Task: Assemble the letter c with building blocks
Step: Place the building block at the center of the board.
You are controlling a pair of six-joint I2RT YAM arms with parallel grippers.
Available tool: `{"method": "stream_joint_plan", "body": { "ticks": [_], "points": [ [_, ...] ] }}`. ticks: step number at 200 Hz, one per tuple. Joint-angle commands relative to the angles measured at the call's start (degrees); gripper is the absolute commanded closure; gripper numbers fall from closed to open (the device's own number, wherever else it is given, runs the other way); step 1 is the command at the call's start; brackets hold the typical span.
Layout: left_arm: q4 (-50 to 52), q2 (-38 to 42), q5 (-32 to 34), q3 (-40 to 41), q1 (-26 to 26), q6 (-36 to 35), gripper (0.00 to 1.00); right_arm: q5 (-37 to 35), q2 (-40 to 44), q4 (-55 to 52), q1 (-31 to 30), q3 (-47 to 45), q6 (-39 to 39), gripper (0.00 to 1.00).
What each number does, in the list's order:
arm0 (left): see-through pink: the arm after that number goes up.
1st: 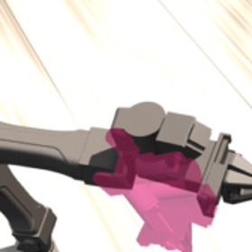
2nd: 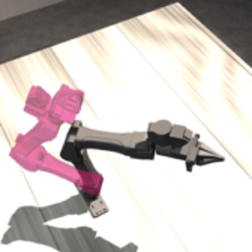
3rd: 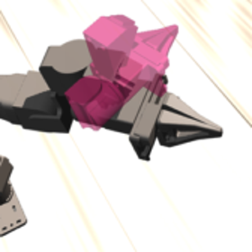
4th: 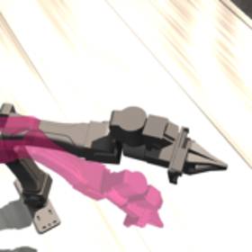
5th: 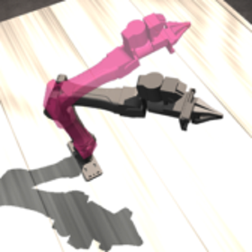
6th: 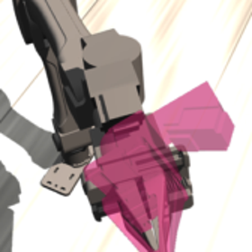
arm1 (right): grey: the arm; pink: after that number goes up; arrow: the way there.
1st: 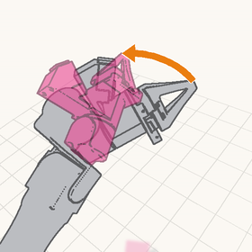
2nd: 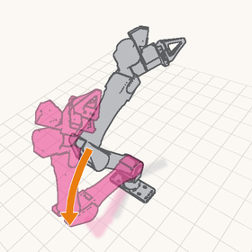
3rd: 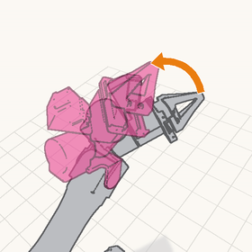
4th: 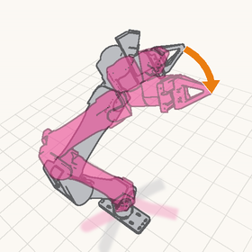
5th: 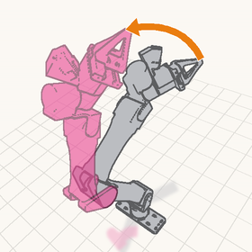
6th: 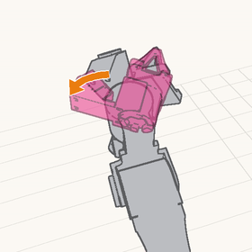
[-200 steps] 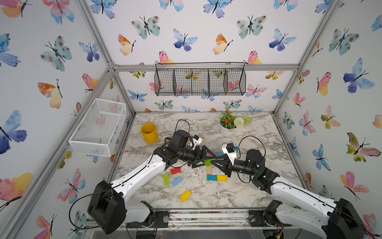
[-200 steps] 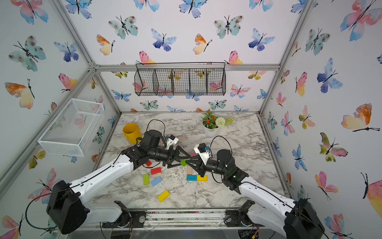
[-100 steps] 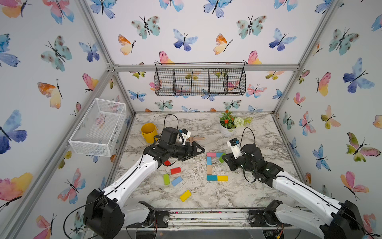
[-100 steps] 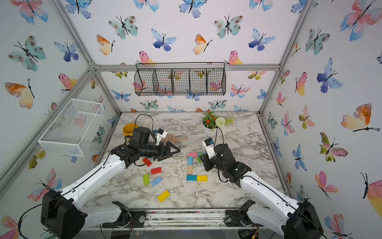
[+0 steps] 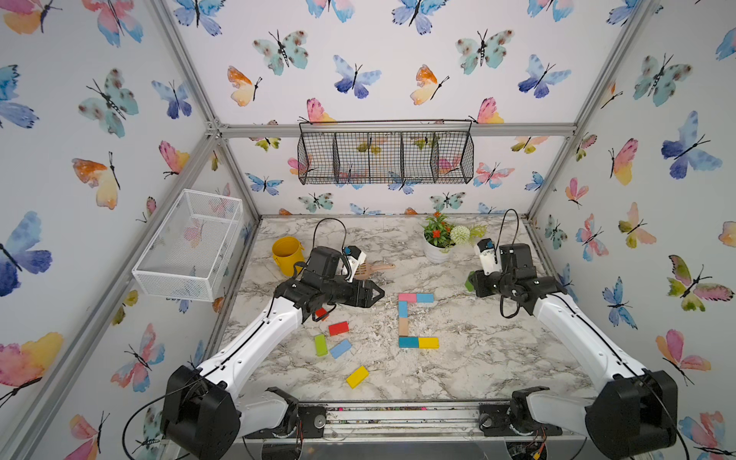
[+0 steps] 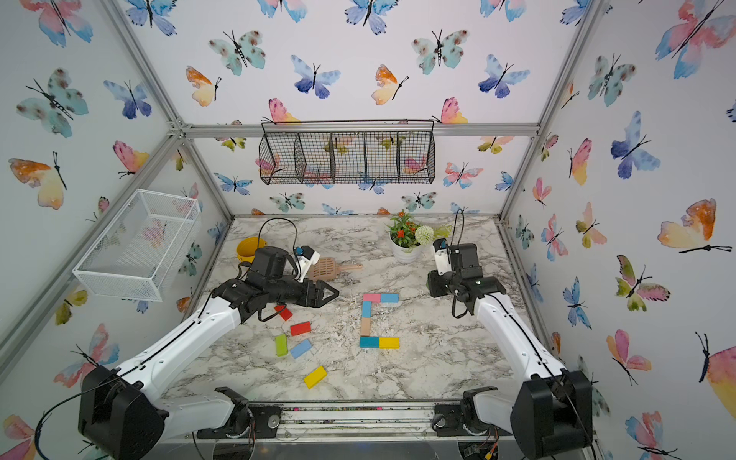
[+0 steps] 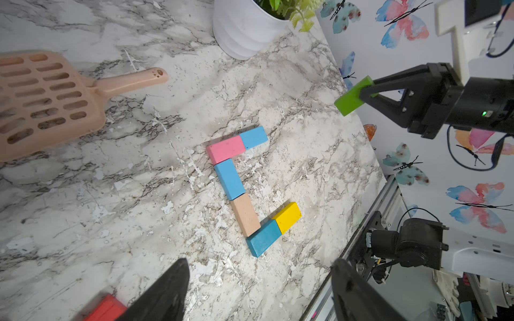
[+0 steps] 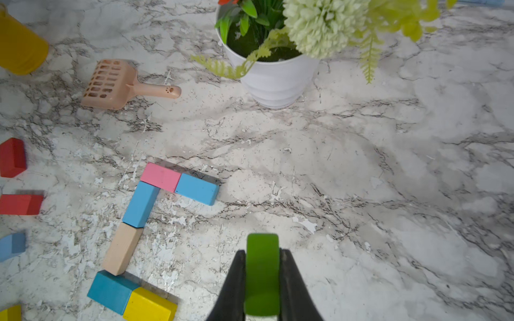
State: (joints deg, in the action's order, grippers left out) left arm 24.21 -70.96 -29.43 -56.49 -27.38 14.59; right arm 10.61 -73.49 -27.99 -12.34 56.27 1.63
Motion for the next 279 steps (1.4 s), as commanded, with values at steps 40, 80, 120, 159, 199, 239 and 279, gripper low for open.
{"method": "stream_joint_plan", "body": {
  "ticks": [40,80,120,159,199,239,279],
  "points": [
    [-1.32,0.00,3.19,1.37,1.24,-6.93,0.20,12.56,-14.99,-13.98,5.26,12.09,13.17,0.95],
    [-1.03,0.10,-0.63,1.83,1.46,-5.76,0.21,14.84,-20.54,-20.04,5.39,15.69,19.67,0.96],
    [-1.27,0.04,-3.44,3.13,1.45,-5.01,0.21,18.92,-24.77,-21.86,5.39,16.15,23.41,0.96],
    [-1.27,-0.23,-4.20,3.07,1.47,-5.10,0.21,16.76,-29.52,-23.48,5.35,18.22,24.11,0.96],
    [-1.13,-0.47,-4.57,3.17,1.47,-4.82,0.21,12.28,-32.32,-24.88,5.38,21.30,23.10,0.96],
    [-1.23,-0.77,-4.94,3.18,1.67,-4.56,0.21,8.87,-37.67,-27.38,5.39,24.63,22.26,0.96],
    [-1.26,-1.06,-4.93,3.22,1.81,-4.42,0.21,7.26,-38.82,-26.01,5.39,25.03,21.15,0.84]
  ]
}}
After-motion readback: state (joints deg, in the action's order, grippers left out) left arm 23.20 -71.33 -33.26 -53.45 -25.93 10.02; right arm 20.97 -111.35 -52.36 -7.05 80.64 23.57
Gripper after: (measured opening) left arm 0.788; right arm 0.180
